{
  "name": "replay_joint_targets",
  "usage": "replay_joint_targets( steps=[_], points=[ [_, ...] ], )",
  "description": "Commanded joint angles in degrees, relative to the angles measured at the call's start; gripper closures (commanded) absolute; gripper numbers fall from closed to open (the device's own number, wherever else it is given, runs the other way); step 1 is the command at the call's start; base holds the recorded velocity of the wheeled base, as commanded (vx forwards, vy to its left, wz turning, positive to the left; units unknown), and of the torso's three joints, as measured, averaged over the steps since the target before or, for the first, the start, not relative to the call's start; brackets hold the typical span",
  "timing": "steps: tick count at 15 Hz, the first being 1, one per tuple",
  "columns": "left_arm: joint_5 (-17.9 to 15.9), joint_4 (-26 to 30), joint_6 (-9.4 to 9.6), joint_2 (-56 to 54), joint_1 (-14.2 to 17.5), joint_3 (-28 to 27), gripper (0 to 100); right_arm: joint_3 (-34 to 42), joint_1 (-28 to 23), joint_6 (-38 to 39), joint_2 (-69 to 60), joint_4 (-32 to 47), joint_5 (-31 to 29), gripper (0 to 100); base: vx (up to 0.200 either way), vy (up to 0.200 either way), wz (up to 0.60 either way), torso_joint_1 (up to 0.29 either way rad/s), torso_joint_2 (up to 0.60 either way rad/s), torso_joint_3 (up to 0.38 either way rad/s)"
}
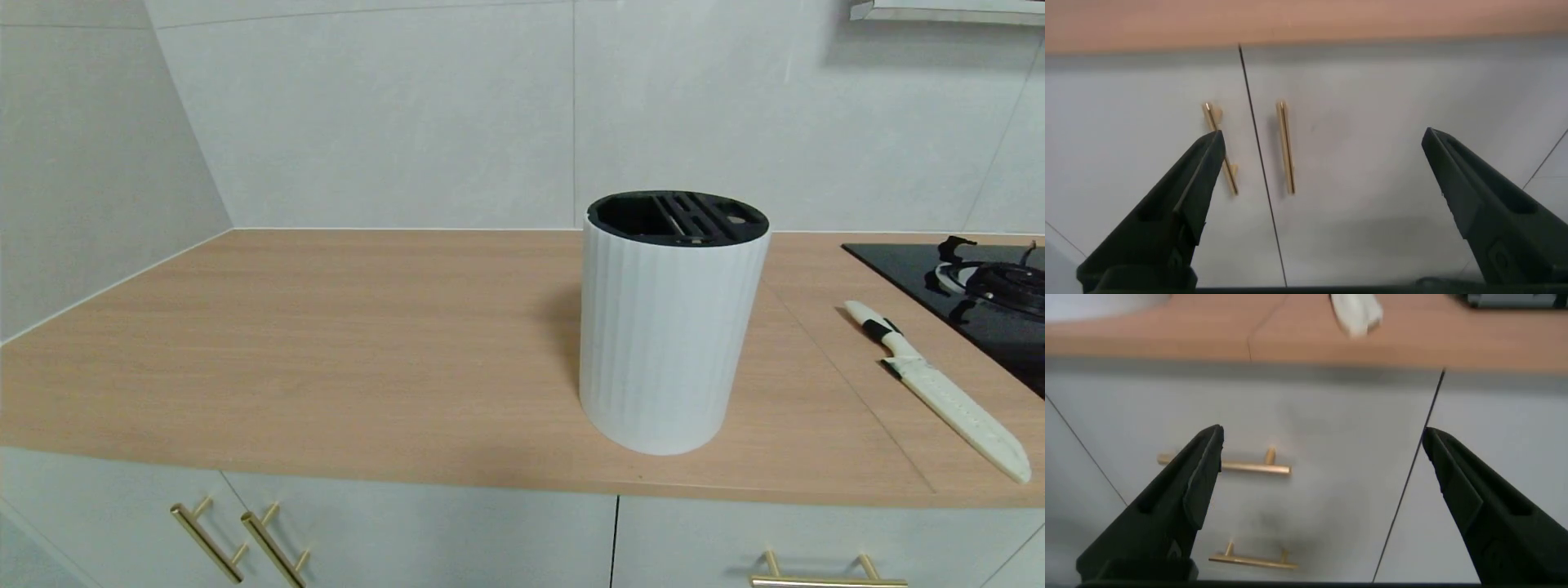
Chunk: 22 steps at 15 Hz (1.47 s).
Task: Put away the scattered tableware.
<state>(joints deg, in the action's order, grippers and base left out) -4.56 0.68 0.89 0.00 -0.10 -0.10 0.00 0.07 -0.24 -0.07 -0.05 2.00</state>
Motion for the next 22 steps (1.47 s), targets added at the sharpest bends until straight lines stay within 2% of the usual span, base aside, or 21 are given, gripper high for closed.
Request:
replay_joint_targets(
  steps=[1, 22],
  points=[
    [-0.01, 0.02, -0.01, 0.00, 0.01, 0.01, 0, 0.00, 0.01, -0.02, 0.07, -0.04, 0.02, 0, 0.000, 0.000, 0.00, 0.198, -0.49, -0.276],
    [-0.01, 0.02, -0.01, 0.00, 0.01, 0.01, 0, 0.00, 0.01, -0.02, 0.07, -0.04, 0.02, 0, 0.000, 0.000, 0.00, 0.241, -0.52, -0.281]
  ],
)
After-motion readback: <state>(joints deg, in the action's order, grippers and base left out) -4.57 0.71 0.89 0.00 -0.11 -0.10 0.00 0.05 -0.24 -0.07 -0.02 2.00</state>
